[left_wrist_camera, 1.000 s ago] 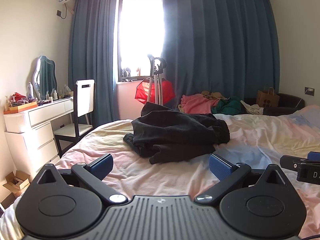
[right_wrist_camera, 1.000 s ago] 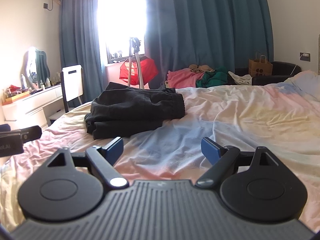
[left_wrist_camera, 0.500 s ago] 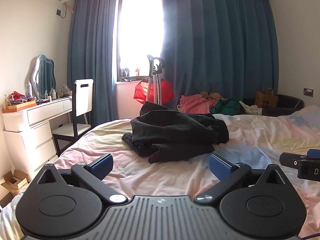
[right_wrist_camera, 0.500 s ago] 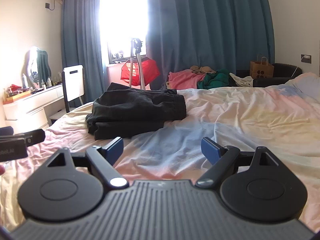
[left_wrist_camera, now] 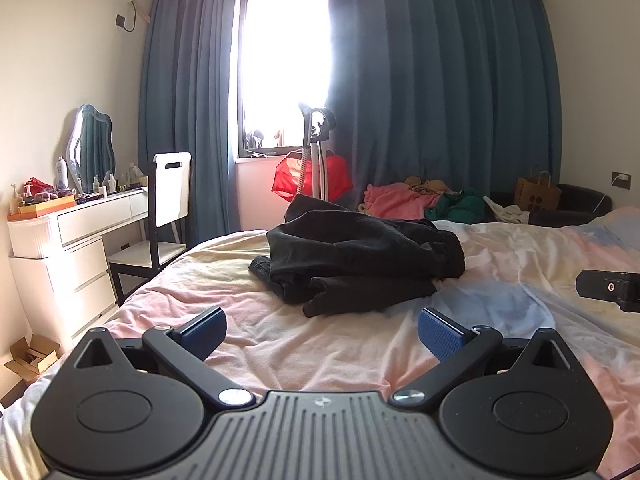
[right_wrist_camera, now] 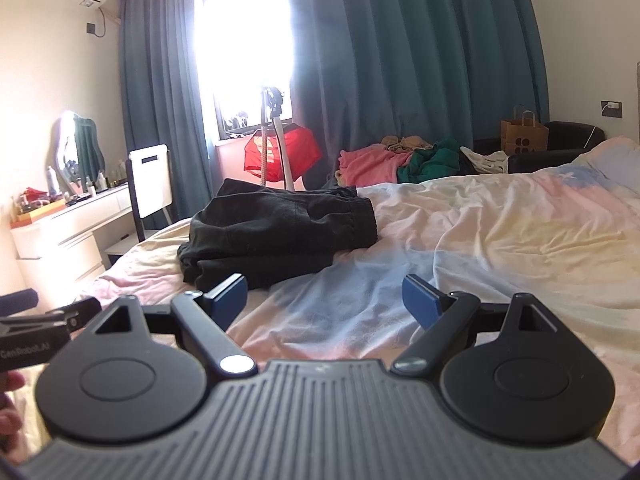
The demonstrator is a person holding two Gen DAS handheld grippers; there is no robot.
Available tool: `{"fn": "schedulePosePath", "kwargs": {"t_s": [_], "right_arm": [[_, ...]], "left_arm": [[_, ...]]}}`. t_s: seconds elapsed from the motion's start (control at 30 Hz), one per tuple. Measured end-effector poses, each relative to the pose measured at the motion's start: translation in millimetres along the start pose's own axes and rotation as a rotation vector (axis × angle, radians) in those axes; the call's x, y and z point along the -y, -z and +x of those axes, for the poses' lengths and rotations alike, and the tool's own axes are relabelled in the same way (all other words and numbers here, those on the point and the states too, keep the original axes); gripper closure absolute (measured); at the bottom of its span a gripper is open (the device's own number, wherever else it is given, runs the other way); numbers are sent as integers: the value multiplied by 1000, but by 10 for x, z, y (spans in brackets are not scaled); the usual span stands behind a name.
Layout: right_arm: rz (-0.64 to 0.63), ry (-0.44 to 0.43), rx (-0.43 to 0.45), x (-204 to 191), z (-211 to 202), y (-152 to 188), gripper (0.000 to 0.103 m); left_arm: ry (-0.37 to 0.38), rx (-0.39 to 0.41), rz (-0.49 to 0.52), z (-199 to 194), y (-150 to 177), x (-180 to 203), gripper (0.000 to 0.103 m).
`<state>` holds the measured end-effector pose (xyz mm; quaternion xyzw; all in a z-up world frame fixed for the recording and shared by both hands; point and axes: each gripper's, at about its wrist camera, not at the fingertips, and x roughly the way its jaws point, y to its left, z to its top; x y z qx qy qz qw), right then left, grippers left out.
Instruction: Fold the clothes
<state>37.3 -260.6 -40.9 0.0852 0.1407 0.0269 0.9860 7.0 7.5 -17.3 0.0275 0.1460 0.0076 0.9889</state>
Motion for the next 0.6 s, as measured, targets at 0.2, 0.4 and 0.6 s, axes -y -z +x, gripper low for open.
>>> {"fn": "schedulePosePath", "kwargs": {"t_s": [0.2, 0.4, 0.6], "right_arm": [[18, 24, 20, 56, -96, -56, 17], [10, 59, 33, 82, -240, -121, 17], [23, 73, 58, 51, -299, -353, 17]], "left_arm": [[-22, -20, -24, -66, -70, 29, 1], [-61, -23, -10, -286, -369, 188, 1], [-85, -19, -59, -452, -744, 259, 1]]}}
